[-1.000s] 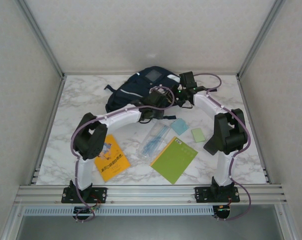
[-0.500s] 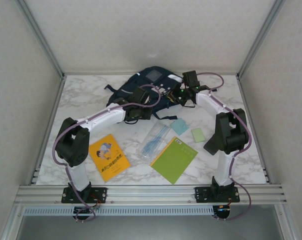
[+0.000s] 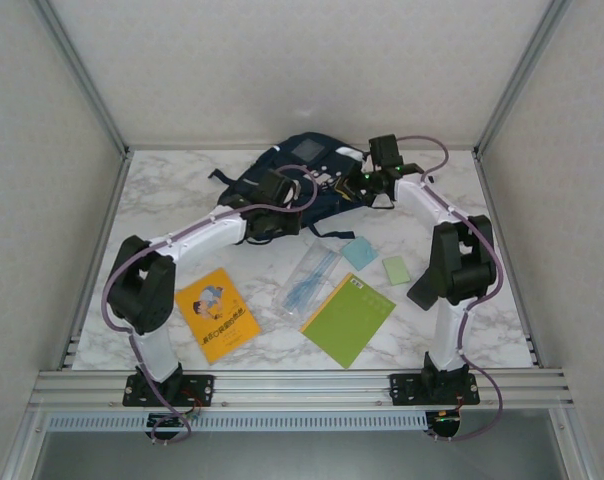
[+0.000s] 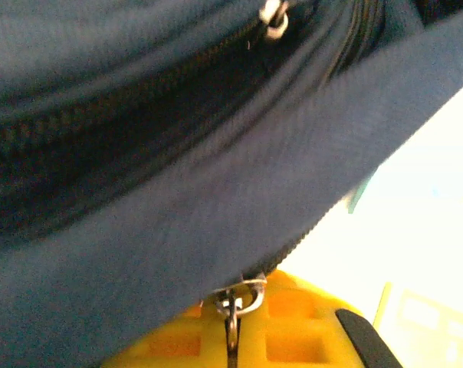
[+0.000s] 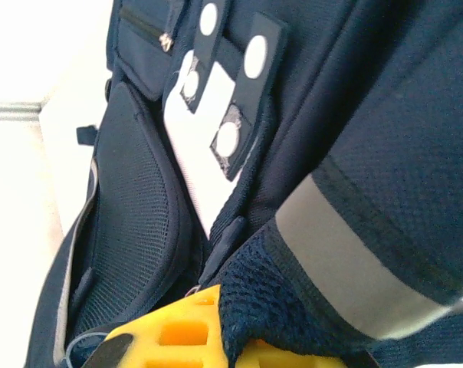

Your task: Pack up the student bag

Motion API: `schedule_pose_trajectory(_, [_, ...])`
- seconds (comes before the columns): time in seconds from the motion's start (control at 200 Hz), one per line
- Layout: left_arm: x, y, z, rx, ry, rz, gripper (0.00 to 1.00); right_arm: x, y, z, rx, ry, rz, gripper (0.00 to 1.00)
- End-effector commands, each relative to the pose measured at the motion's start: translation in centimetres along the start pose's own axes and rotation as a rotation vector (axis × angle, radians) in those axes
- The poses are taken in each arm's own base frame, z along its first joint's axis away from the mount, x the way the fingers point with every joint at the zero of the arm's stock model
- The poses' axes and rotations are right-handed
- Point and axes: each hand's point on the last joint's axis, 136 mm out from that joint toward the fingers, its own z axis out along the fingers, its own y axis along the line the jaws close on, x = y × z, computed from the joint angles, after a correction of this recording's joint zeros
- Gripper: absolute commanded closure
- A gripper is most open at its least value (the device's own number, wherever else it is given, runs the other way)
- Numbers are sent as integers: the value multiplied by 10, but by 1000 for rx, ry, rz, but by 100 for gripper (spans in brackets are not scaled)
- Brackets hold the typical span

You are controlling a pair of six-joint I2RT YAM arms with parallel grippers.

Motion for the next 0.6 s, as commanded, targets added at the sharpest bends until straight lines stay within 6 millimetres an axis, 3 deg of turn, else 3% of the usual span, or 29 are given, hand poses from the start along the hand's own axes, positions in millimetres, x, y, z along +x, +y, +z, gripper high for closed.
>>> schedule_pose_trajectory(0.0, [21,29,-30,-45,71,51,100,-44,-26,-19,49,-68,-138,100])
schedule_pose_trajectory(0.19, [50,5,-35,152,188,31,100,-57,-36,-16,35,-58,-184,100])
schedule_pose_trajectory(0.36, [53,-3,-36,179,271,-19,100,-59,-38,-14,49,-49,-186,100])
schedule_pose_trajectory(0.41, [50,-4,-33,173,273,-42,100,-56,-37,-16,50,-47,-161,77])
schedule_pose_trajectory(0.455, [46,-7,-31,183,266,-66,100,-52,-37,-21,52,-43,-124,43])
schedule_pose_trajectory(0.516, [39,-17,-28,208,251,-94,100,-41,-39,-30,65,-35,-54,14])
schedule_pose_trajectory(0.551, [37,-23,-26,219,247,-103,100,-33,-38,-38,63,-31,-25,4])
schedule_pose_trajectory(0.596, [33,-31,-23,230,235,-105,100,-21,-37,-48,57,-31,10,1])
